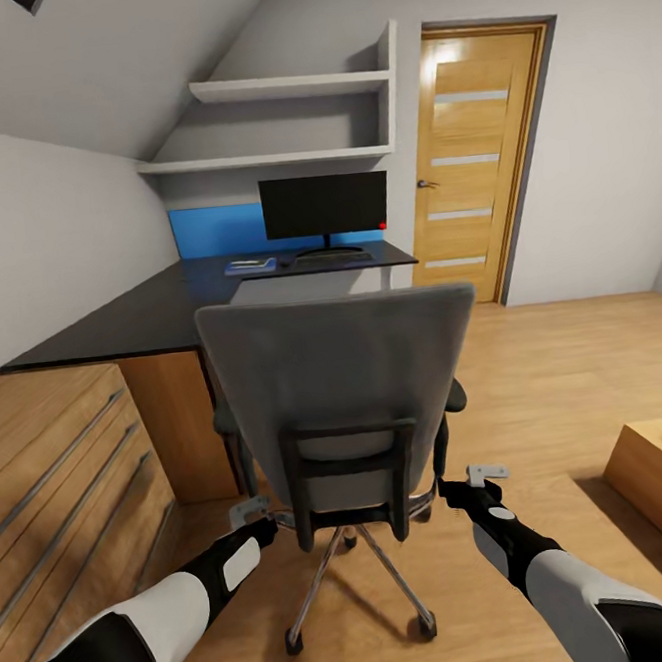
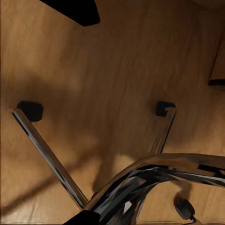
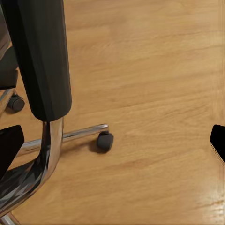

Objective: In the bedroom, organize the workspace by keeping the computer under the desk, ensuring the monitor is on the desk, placing the keyboard on the desk next to the monitor, placing the mouse on the desk next to the keyboard, moving the folder from the swivel chair onto the desk next to the mouse, stacking the notebook on top of the folder with the pen on top of the notebook, and positioning the swivel chair next to the desk.

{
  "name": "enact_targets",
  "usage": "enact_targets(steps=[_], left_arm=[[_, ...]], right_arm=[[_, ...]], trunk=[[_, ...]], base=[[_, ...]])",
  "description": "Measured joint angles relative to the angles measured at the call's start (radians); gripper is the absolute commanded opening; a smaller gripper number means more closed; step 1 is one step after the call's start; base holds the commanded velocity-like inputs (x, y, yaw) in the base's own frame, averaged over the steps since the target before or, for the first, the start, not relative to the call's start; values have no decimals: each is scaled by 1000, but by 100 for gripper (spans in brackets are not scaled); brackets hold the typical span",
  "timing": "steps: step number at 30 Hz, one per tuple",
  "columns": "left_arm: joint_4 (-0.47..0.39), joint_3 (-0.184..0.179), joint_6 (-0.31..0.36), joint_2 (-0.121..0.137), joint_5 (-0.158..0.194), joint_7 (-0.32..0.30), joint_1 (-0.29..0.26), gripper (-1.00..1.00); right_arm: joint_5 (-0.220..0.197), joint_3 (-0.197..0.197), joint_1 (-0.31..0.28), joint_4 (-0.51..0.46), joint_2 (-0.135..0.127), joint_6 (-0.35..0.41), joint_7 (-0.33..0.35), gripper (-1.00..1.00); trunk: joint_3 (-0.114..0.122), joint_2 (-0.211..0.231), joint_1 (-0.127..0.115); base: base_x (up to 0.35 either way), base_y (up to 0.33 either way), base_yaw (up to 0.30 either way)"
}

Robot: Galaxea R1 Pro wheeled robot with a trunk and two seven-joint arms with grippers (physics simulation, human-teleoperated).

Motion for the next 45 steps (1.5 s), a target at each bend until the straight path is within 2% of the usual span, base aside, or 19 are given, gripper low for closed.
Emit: enact_targets(steps=[8, 23, 38, 45], left_arm=[[-1, -1, 0, 0, 5, -7, 0, 100], [-1, -1, 0, 1, 5, -10, 0, 100], [0, -5, -1, -4, 2, -7, 0, 100], [0, -7, -1, -6, -4, -9, 0, 100]], right_arm=[[0, 2, 0, 0, 0, 0, 1, 100], [0, 2, 0, 0, 0, 0, 0, 100], [4, 2, 0, 2, 2, -3, 2, 100], [12, 6, 1, 9, 5, -28, 2, 100]], trunk=[[0, 0, 1], [0, 0, 1], [0, 0, 1], [0, 0, 1]], base=[[152, -77, 0], [-117, 0, 0], [-294, 0, 0], [-226, 0, 0]])
